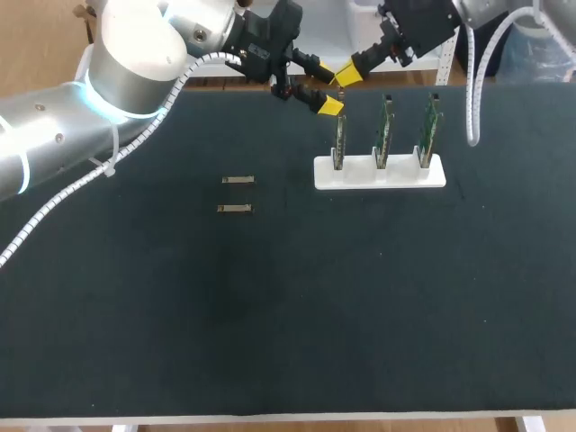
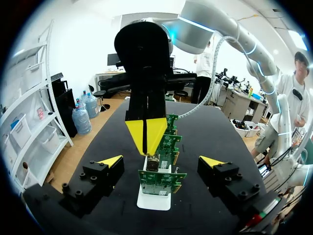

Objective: Pick up the optical module with the left hand, and insert it into the network port with the right hand.

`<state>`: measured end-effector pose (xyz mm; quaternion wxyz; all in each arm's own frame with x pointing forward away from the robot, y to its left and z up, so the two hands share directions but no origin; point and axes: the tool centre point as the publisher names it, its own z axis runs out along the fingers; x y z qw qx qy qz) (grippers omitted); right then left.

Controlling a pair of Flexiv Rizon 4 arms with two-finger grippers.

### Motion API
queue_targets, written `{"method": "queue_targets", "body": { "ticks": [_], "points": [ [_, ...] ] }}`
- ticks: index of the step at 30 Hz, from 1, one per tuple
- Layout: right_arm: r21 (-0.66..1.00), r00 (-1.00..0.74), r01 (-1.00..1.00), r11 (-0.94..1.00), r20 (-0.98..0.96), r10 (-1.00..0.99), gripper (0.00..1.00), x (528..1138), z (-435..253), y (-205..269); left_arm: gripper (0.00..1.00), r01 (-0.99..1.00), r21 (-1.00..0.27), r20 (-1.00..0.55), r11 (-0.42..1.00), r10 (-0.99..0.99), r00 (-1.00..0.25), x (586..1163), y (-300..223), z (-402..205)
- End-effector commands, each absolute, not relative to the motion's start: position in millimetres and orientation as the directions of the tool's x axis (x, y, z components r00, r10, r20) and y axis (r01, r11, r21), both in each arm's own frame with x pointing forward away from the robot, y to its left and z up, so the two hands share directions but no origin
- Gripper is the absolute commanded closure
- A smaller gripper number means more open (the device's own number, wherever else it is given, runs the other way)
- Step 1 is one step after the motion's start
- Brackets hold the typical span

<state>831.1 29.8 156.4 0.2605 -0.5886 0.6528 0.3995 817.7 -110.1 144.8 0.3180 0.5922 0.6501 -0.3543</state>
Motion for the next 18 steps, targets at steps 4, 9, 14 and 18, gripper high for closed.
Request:
{"method": "queue_targets", "body": {
  "ticks": [4,9,14,18],
  "points": [
    [0.409,-0.172,-0.857,-0.314,-0.801,-0.573,1.00,838,153,32,0.00,0.995,-0.082,-0.833,0.048,0.545,-0.095,817,-110,145],
    [0.420,-0.178,-0.853,-0.309,-0.792,-0.584,1.00,838,148,31,0.00,0.995,-0.082,-0.833,0.048,0.545,-0.095,817,-110,145],
    [0.431,-0.188,-0.850,-0.302,-0.784,-0.591,1.00,837,144,29,0.00,0.995,-0.082,-0.833,0.048,0.545,-0.095,817,-110,145],
    [0.435,-0.190,-0.849,-0.300,-0.781,-0.595,1.00,836,142,29,0.00,0.995,-0.082,-0.833,0.048,0.545,-0.095,817,-110,145]
  ]
}}
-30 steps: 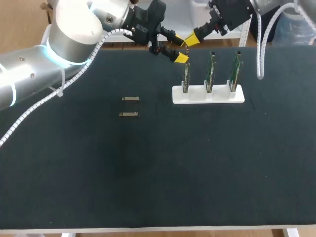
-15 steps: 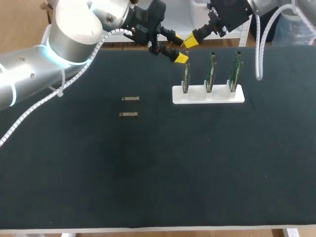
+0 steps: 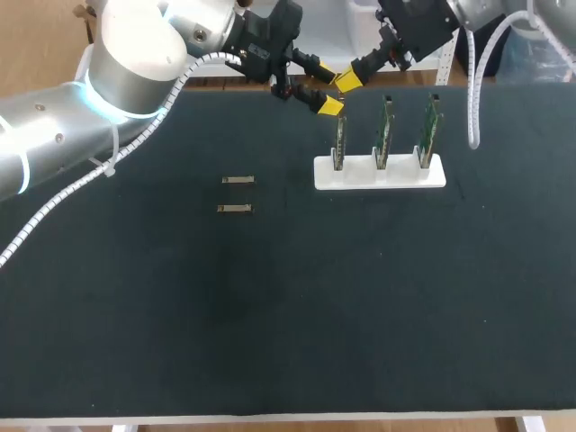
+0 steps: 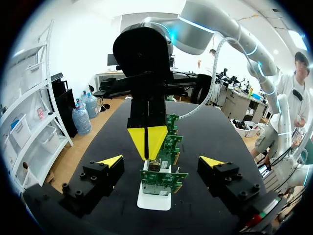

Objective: Pick up the optical module with the left hand, and insert it into the network port with the right hand.

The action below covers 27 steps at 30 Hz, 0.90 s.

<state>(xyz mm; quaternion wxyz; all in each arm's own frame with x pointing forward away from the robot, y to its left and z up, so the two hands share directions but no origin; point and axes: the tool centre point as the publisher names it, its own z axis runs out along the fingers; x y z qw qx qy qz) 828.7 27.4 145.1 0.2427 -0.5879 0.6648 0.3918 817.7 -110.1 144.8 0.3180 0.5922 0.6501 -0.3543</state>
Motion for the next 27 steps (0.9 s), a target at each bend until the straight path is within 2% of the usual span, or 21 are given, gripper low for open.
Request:
{"method": "queue_targets", "body": {
  "ticks": [1,27],
  "points": [
    [0.435,-0.189,-0.849,-0.300,-0.780,-0.596,1.00,835.8,141.9,29.5,0.00,0.995,-0.082,-0.833,0.048,0.545,-0.095,817.5,-110.2,144.6],
    [0.444,-0.196,-0.851,-0.282,-0.766,-0.612,1.00,833.0,136.6,26.2,0.00,0.995,-0.082,-0.833,0.048,0.545,-0.095,817.5,-110.2,144.6]
  ]
}}
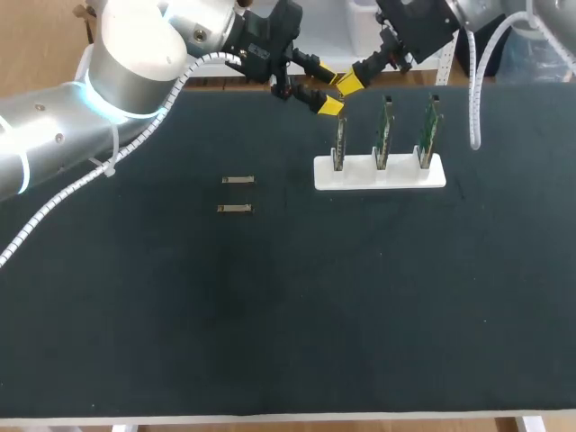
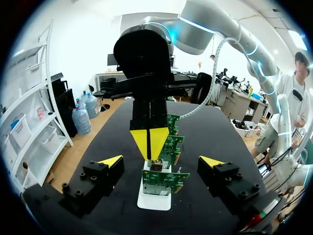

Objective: Pick up the optical module with the left hand, and insert it into the network port with the right hand.

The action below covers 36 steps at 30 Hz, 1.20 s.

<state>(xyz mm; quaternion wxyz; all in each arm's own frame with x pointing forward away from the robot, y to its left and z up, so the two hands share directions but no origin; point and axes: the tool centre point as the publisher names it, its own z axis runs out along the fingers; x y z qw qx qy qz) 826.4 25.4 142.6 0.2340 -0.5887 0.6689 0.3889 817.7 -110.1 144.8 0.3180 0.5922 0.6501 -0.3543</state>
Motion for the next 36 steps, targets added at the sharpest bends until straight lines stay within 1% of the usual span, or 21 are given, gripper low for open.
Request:
{"method": "queue_targets", "body": {
  "ticks": [1,23,36],
  "points": [
    [0.444,-0.196,-0.850,-0.282,-0.765,-0.614,1.00,833,136,26,0.00,0.995,-0.082,-0.833,0.048,0.545,-0.095,817,-110,145],
    [0.465,-0.213,-0.845,-0.265,-0.746,-0.631,1.00,835,127,27,0.00,0.995,-0.082,-0.833,0.048,0.545,-0.095,817,-110,145],
    [0.450,-0.239,-0.856,-0.253,-0.780,-0.579,1.00,846,148,26,0.00,0.995,-0.082,-0.833,0.048,0.545,-0.095,817,-110,145]
  ]
}}
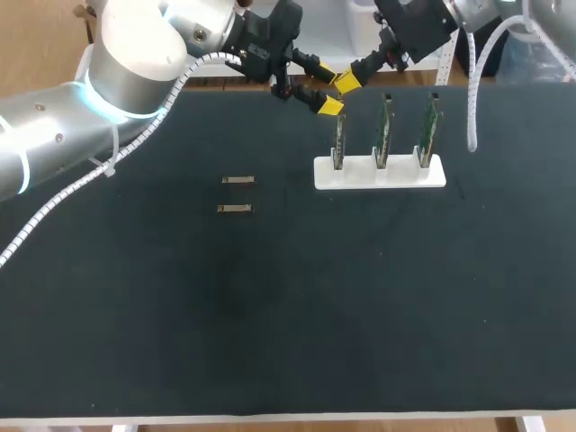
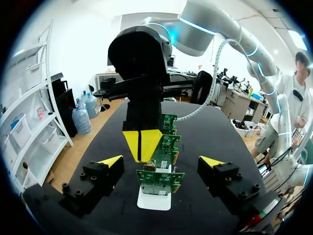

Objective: Pick up the optical module with the left hand, and insert it into the network port with the right hand.

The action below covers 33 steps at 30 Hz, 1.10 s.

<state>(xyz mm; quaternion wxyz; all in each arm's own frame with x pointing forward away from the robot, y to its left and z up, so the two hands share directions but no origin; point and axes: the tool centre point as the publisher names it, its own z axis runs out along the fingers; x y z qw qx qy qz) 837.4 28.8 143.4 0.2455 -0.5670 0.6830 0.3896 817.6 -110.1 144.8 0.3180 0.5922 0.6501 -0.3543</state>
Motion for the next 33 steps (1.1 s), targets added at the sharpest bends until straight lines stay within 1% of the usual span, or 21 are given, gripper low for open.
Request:
{"method": "queue_targets", "body": {
  "ticks": [1,10,26,33],
  "points": [
    [0.447,-0.238,-0.858,-0.253,-0.782,-0.576,1.00,846,150,26,0.00,0.995,-0.082,-0.833,0.048,0.545,-0.095,817,-110,145],
    [0.431,-0.224,-0.866,-0.254,-0.788,-0.573,1.00,845,165,14,0.00,0.995,-0.082,-0.833,0.048,0.545,-0.095,817,-110,145],
    [0.400,-0.241,-0.896,-0.194,-0.804,-0.544,1.00,835,194,-35,0.00,0.995,-0.082,-0.833,0.048,0.545,-0.095,817,-110,145],
    [0.407,-0.230,-0.888,-0.213,-0.795,-0.562,1.00,825,201,-55,0.00,0.995,-0.082,-0.833,0.048,0.545,-0.095,817,-110,145]
  ]
}}
